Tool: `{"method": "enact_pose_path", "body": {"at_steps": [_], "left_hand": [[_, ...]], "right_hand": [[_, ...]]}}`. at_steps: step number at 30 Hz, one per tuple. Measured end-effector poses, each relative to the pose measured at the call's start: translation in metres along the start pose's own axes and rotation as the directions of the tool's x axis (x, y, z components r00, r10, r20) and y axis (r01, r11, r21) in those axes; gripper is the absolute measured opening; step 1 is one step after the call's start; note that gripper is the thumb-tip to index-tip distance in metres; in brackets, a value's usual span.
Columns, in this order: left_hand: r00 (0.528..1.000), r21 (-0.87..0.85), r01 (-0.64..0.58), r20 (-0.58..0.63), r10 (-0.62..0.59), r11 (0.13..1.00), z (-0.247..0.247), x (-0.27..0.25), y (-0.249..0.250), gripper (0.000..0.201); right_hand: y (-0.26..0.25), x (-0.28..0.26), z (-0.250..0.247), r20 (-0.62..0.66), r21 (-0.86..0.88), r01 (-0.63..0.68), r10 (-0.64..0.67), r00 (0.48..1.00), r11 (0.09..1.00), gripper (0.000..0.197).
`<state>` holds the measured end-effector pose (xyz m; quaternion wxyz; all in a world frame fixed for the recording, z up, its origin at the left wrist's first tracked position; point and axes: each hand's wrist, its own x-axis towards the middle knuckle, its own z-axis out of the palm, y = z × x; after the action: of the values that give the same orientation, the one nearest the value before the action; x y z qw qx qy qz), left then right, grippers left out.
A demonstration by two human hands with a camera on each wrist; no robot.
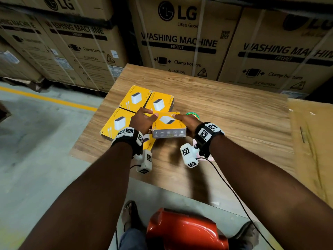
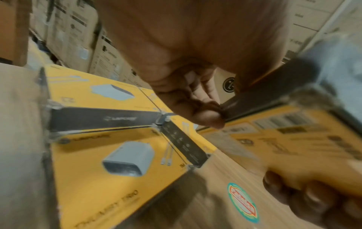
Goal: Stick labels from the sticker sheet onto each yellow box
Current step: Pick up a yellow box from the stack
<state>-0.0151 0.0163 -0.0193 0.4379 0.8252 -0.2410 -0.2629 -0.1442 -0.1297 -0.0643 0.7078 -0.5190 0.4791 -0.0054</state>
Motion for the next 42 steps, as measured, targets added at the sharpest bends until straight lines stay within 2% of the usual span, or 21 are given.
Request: {"method": "enact_pose_path", "body": {"at_steps": [4,7,10,13,17,20,22,25,28,30,32,35,37,40,42], "left_hand": [[0.987,-0.017,-0.142,0.068,0.143,0.99,0.029,0.002,0.019,0.022],[0.976,-0.044,-0.17,0.13,0.174,0.985,0.055,0.006,0.027,0.02],[0.954,-0.034,-0.199,0.223,0.201,0.979,0.08,0.004,0.036,0.022],[0.905,0.024,-0.312,0.312,0.289,0.95,0.099,0.009,0.039,0.039],[0.854,0.152,-0.469,0.331,0.402,0.87,0.117,0.02,0.04,0.053],[0.827,0.161,-0.529,0.314,0.465,0.833,0.131,0.033,0.036,0.051],[0.806,0.16,-0.567,0.311,0.504,0.808,0.137,0.039,0.037,0.049],[0.766,0.141,-0.627,0.287,0.575,0.766,0.152,0.048,0.039,0.043],[0.726,0.144,-0.68,0.269,0.633,0.719,0.166,0.057,0.041,0.04],[0.704,0.164,-0.708,0.255,0.663,0.687,0.175,0.063,0.039,0.041],[0.686,0.186,-0.727,0.234,0.688,0.661,0.179,0.067,0.039,0.041],[0.644,0.213,-0.765,0.229,0.73,0.608,0.183,0.071,0.036,0.038],[0.626,0.229,-0.779,0.227,0.746,0.584,0.183,0.071,0.036,0.037],[0.604,0.239,-0.794,0.209,0.769,0.559,0.181,0.069,0.033,0.038],[0.606,0.217,-0.794,0.196,0.771,0.568,0.18,0.066,0.031,0.038]], "right_hand": [[-0.014,-0.027,-0.033,-0.096,0.099,0.022,-0.012,0.995,0.995,0.032],[-0.017,-0.04,-0.055,-0.108,0.168,0.006,0.012,0.994,0.986,0.007],[-0.018,-0.043,-0.074,-0.132,0.228,0.011,0.02,0.991,0.974,0.007],[-0.018,-0.042,-0.088,-0.14,0.258,0.026,0.01,0.99,0.966,0.013],[-0.019,-0.038,-0.103,-0.158,0.261,0.033,0.009,0.987,0.965,0.007],[-0.016,-0.031,-0.11,-0.17,0.206,0.063,-0.027,0.985,0.976,0.011],[-0.013,-0.024,-0.116,-0.187,0.15,0.093,-0.064,0.98,0.984,0.023],[-0.005,-0.008,-0.13,-0.267,-0.001,0.182,-0.175,0.948,0.983,0.034],[0.004,0.01,-0.147,-0.324,-0.297,0.228,-0.323,0.889,0.927,0.08],[0.011,0.017,-0.154,-0.328,-0.382,0.25,-0.384,0.863,0.889,0.099],[0.016,0.01,-0.155,-0.311,-0.475,0.267,-0.444,0.84,0.838,0.098],[0.027,0.008,-0.159,-0.278,-0.566,0.33,-0.552,0.786,0.755,0.076],[0.029,0.005,-0.159,-0.274,-0.569,0.364,-0.588,0.761,0.737,0.066],[0.033,-0.001,-0.158,-0.241,-0.601,0.419,-0.654,0.717,0.681,0.063],[0.036,-0.007,-0.159,-0.204,-0.636,0.447,-0.696,0.689,0.629,0.063]]}}
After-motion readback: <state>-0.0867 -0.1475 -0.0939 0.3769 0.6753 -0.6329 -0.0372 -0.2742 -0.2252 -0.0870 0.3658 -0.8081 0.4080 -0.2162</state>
